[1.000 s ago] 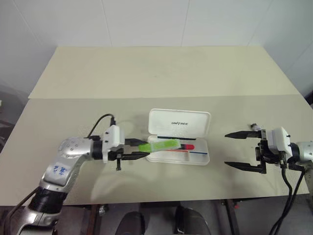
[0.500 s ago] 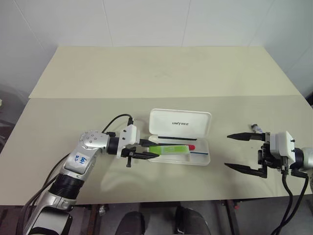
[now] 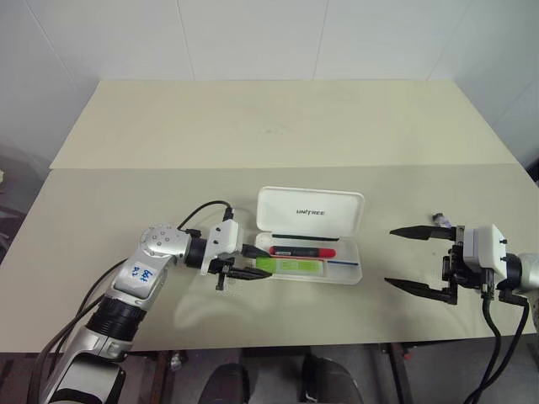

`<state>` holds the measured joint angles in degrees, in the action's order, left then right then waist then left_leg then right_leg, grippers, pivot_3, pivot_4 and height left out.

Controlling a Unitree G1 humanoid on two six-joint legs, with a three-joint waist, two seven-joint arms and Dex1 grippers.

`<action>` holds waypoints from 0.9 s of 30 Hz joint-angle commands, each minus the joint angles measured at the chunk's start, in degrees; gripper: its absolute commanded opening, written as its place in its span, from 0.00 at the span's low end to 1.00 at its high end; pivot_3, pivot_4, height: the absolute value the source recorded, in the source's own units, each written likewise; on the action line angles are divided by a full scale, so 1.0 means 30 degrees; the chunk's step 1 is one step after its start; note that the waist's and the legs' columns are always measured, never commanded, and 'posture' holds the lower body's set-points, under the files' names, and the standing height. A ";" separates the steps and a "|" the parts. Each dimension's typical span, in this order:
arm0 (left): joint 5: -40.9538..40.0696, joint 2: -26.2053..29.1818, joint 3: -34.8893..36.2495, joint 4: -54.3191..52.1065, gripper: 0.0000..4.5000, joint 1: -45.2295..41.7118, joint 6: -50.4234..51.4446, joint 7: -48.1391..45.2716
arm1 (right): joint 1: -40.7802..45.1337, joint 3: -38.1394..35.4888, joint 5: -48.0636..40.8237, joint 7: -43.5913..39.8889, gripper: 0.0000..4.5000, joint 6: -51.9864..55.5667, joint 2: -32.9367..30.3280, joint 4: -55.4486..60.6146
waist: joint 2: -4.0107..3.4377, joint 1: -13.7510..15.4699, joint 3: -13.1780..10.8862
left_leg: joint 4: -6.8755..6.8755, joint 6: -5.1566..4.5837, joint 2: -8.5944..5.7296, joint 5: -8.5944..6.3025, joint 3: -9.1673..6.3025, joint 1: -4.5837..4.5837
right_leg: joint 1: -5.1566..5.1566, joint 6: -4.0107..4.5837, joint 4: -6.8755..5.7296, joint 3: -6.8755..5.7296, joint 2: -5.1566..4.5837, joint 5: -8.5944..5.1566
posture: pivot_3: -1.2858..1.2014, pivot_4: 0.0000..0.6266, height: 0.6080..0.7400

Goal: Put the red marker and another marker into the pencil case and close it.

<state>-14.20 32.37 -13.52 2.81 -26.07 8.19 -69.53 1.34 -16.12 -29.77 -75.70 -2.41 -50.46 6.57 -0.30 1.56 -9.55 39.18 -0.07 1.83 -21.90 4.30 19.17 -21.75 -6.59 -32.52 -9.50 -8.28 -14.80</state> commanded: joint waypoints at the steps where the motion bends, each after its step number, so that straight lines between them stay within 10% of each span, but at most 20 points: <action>1: 0.0261 -0.0060 0.0057 0.0170 0.70 -0.0253 -0.0638 0.0000 | 0.0158 -0.0406 -0.0399 0.0185 1.00 -0.0069 0.0100 0.0642 | 0.0006 0.0004 -0.0004 | 0.0000 -0.0001 0.0000 0.0000 0.0000 0.0002 | 0.0000 0.0000 0.0001 -0.0001 0.0000 0.0000 | 0.52 0.24 1.00; 5: 0.0289 -0.0471 0.0127 0.0630 1.00 -0.0397 -0.1044 0.0123 | 0.0282 -0.0335 -0.0392 0.0248 1.00 -0.0051 0.0132 0.0668 | 0.0006 0.0010 -0.0003 | 0.0003 -0.0002 0.0000 0.0001 -0.0003 0.0001 | 0.0005 -0.0002 0.0000 0.0000 0.0000 0.0001 | 0.52 0.24 1.00; 15: -0.0899 -0.0941 0.0810 -0.0456 1.00 -0.0006 -0.0978 -0.0052 | 0.1011 0.0108 -0.0251 0.0683 1.00 0.0261 0.0504 0.0331 | 0.0010 -0.0023 -0.0004 | 0.0010 -0.0004 0.0000 0.0002 -0.0004 -0.0001 | 0.0009 -0.0005 -0.0001 0.0001 0.0000 0.0003 | 0.52 0.24 1.00; 27: -0.4379 -0.0243 0.4096 -0.4494 1.00 0.0293 0.2072 0.1523 | 0.3878 -0.0394 0.3827 1.0094 1.00 0.3403 0.2322 -0.4499 | 0.0033 -0.0054 0.0000 | 0.0015 -0.0003 0.0001 0.0005 -0.0027 0.0006 | 0.0010 -0.0006 -0.0013 0.0012 -0.0004 0.0003 | 0.52 0.24 1.00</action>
<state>-24.77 30.72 -3.48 -7.49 -24.36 12.99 -66.03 11.80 -15.50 -19.72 -49.82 7.10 -43.77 -6.28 -0.20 1.40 -9.55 39.22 -0.08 1.83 -21.88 4.23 19.18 -21.72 -6.61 -32.57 -9.46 -8.29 -14.79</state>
